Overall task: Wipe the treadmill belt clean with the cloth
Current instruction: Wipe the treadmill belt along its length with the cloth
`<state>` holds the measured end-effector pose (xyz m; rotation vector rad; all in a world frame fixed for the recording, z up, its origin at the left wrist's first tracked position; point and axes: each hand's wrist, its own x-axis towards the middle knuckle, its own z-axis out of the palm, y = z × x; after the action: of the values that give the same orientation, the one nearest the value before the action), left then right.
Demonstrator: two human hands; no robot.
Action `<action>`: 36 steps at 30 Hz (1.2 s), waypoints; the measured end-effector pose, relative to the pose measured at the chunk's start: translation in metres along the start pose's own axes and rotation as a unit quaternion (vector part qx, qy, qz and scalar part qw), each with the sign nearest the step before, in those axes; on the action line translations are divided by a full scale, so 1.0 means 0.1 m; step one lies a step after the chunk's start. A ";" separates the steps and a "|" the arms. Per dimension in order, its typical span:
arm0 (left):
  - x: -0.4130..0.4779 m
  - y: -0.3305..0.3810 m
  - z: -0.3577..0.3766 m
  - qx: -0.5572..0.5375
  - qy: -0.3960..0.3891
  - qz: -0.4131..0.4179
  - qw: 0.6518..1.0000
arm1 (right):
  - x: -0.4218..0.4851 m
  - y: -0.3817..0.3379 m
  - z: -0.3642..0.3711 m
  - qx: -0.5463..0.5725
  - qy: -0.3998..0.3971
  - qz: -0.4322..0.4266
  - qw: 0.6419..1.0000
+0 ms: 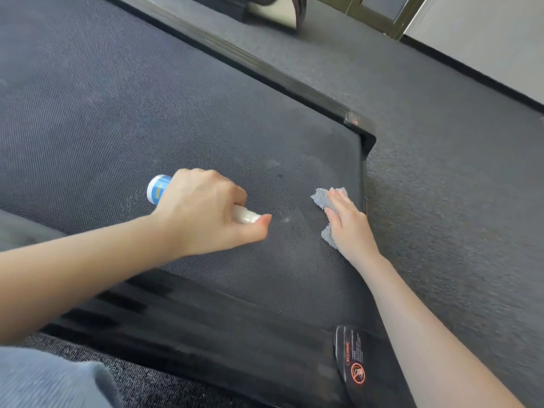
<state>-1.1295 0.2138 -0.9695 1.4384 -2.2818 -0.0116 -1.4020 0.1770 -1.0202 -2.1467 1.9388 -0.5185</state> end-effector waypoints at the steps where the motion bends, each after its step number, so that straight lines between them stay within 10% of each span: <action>1: 0.02 0.01 -0.02 0.002 -0.012 -0.005 1.000 | 0.00 0.01 0.00 0.000 0.000 0.000 1.000; 27: 1.08 -0.16 0.37 -0.001 0.075 -0.030 0.997 | 0.00 -0.02 -0.04 0.022 -0.012 0.015 1.000; 36: 1.77 -0.09 0.47 0.010 -0.021 -0.071 0.997 | 0.04 0.01 -0.02 0.019 -0.016 0.006 1.000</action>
<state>-1.2035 0.0467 -0.9505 1.6220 -2.2136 -0.0626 -1.4038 0.1735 -1.0187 -2.1074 1.9084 -0.5117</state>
